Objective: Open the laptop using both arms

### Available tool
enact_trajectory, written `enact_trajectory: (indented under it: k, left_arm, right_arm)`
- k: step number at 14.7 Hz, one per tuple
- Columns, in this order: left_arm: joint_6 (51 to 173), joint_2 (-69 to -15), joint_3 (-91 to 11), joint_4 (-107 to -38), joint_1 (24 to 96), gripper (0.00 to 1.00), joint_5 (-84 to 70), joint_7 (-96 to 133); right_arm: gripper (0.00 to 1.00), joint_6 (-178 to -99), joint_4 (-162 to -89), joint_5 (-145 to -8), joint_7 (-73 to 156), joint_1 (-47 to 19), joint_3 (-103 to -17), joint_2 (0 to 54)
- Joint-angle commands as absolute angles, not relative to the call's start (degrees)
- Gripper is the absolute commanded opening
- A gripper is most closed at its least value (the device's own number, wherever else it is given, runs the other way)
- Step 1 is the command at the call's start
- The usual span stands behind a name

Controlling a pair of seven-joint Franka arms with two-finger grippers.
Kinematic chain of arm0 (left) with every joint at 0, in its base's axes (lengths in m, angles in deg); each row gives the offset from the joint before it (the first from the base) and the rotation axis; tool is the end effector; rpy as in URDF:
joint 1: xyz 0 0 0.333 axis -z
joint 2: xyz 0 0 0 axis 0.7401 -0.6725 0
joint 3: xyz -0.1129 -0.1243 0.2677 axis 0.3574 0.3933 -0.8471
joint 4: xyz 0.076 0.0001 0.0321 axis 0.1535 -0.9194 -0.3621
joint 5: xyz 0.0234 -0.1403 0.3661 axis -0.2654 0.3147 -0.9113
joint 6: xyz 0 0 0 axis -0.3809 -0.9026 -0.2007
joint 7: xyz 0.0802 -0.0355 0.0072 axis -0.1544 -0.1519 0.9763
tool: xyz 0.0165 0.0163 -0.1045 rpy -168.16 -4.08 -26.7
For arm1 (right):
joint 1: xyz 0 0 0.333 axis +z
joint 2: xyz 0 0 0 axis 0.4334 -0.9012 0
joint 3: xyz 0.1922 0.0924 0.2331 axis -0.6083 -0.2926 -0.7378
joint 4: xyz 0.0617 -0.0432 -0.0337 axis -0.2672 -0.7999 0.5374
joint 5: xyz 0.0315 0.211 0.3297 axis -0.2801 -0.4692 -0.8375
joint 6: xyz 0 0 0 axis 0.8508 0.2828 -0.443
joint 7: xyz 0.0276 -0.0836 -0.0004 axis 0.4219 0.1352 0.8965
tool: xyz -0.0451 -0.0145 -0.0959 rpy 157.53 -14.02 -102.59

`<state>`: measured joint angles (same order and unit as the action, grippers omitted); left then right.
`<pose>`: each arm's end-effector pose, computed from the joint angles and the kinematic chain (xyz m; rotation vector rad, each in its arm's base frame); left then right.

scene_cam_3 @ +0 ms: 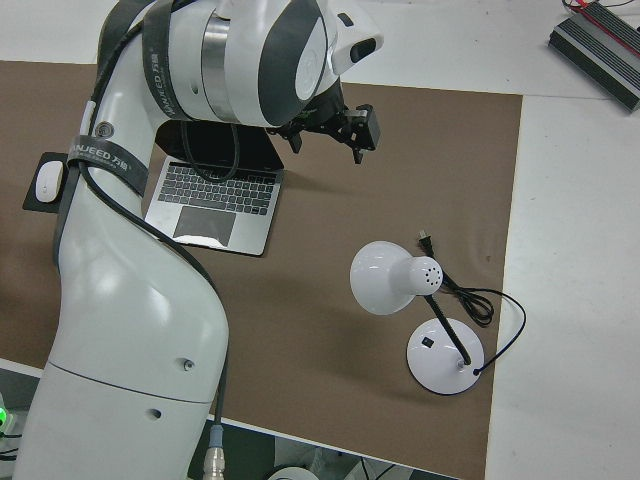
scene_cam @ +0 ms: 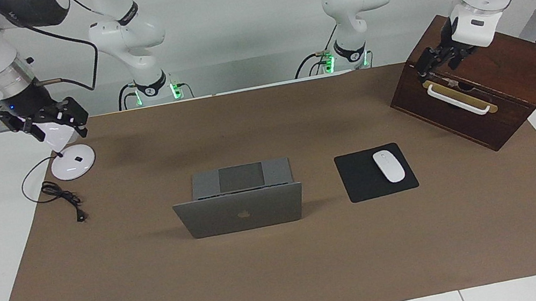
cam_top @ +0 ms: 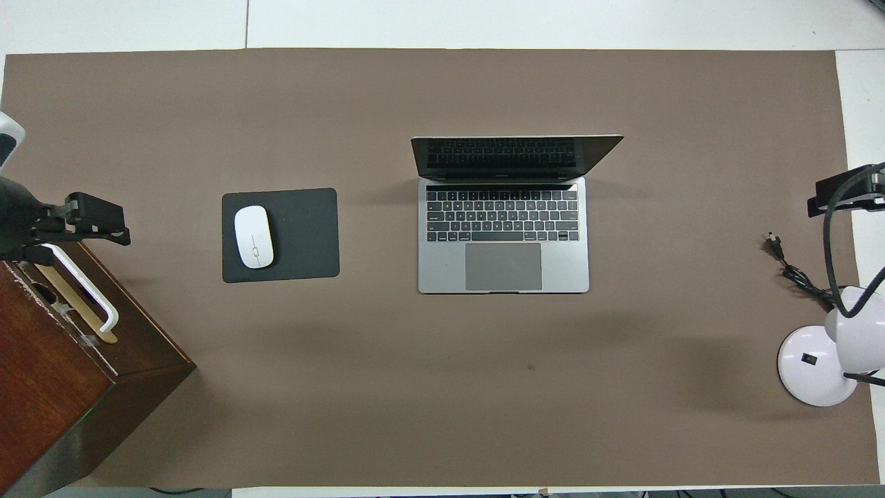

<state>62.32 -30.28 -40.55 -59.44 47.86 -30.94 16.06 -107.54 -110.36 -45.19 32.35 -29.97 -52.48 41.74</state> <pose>0.5377 -0.0269 0.5889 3.1132 0.2906 -0.1619 0.5501 -0.0460 0.6275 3.1195 -0.1628 -0.0683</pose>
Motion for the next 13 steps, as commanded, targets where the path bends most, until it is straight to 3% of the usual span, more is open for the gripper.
enact_trajectory:
  k: [1, 13]
  left_arm:
    - [62.57, -32.54, -40.58, -56.3, 48.71, 1.0, -31.64, 15.4]
    - [60.81, -31.58, -39.7, -57.0, 49.15, 1.0, -31.91, 13.64]
  right_arm:
    - [1.0, -107.14, -111.63, -46.6, 33.01, -29.99, -52.15, 42.98]
    - [1.0, -107.23, -111.45, -46.6, 32.93, -29.9, -52.15, 42.98]
